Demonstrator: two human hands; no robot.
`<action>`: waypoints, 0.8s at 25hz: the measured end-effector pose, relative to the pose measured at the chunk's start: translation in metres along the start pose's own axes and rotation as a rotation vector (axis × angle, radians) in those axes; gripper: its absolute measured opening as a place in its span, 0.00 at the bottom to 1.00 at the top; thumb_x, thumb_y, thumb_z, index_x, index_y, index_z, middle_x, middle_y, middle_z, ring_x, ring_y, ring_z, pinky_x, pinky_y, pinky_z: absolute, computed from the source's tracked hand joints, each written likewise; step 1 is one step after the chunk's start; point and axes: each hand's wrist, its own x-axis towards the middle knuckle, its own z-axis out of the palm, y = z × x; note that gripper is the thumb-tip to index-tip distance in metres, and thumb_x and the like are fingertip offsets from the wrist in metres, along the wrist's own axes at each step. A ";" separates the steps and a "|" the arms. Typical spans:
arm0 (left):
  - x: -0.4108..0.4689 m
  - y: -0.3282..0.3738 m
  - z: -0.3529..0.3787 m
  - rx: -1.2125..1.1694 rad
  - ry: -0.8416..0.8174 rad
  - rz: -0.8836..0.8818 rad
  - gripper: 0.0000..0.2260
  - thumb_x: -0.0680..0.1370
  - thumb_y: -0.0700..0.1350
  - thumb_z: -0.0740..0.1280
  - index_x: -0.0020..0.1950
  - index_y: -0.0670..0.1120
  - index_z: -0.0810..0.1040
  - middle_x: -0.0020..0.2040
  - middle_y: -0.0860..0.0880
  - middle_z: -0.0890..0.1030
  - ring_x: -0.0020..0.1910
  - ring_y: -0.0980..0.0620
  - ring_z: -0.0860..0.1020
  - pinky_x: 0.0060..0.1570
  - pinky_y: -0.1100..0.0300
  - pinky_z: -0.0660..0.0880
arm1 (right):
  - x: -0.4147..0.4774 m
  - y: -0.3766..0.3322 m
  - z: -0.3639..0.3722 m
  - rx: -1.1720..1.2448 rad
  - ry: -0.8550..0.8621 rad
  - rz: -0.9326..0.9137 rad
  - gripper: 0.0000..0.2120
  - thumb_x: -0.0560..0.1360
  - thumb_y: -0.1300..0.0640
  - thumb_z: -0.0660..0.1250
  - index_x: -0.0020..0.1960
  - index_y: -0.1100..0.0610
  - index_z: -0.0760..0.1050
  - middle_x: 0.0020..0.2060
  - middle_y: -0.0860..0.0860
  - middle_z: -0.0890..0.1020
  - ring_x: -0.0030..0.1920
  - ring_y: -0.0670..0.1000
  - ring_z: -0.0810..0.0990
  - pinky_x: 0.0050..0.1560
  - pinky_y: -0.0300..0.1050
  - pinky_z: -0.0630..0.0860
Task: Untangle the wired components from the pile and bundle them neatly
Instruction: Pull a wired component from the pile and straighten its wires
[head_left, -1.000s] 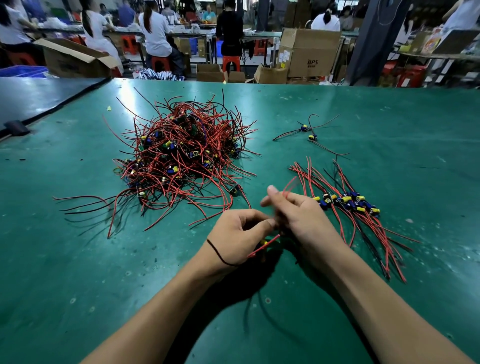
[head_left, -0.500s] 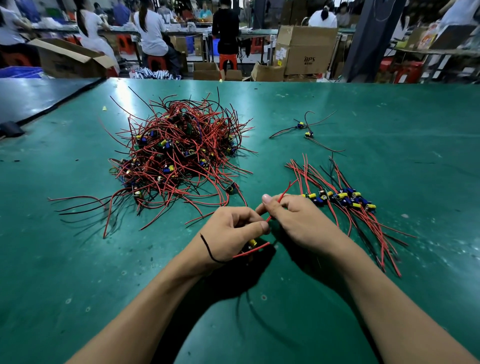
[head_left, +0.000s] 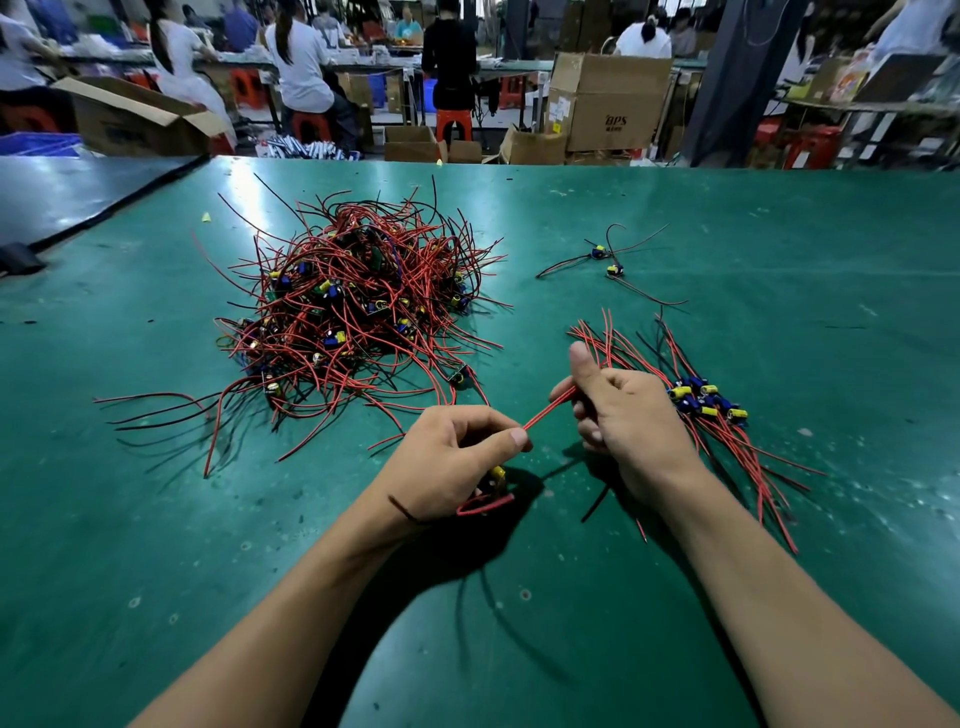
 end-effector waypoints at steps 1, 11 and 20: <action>0.000 0.000 -0.001 0.004 0.004 0.004 0.06 0.78 0.42 0.69 0.43 0.42 0.83 0.29 0.52 0.72 0.27 0.55 0.71 0.32 0.63 0.68 | 0.000 -0.004 0.000 0.095 -0.026 0.099 0.27 0.79 0.39 0.63 0.30 0.55 0.82 0.24 0.48 0.69 0.20 0.45 0.62 0.24 0.36 0.57; -0.002 -0.002 -0.002 -0.043 0.009 -0.017 0.07 0.80 0.40 0.66 0.44 0.45 0.83 0.33 0.44 0.73 0.28 0.49 0.71 0.31 0.58 0.71 | -0.007 -0.012 0.000 0.337 -0.267 0.179 0.17 0.73 0.45 0.69 0.44 0.61 0.82 0.30 0.49 0.74 0.24 0.44 0.67 0.20 0.35 0.63; -0.004 0.002 -0.004 0.026 -0.101 0.014 0.08 0.79 0.40 0.68 0.45 0.51 0.84 0.33 0.55 0.77 0.34 0.55 0.71 0.33 0.65 0.69 | -0.009 -0.002 0.013 0.398 -0.126 0.093 0.09 0.70 0.54 0.72 0.42 0.60 0.81 0.30 0.47 0.78 0.23 0.42 0.64 0.20 0.33 0.61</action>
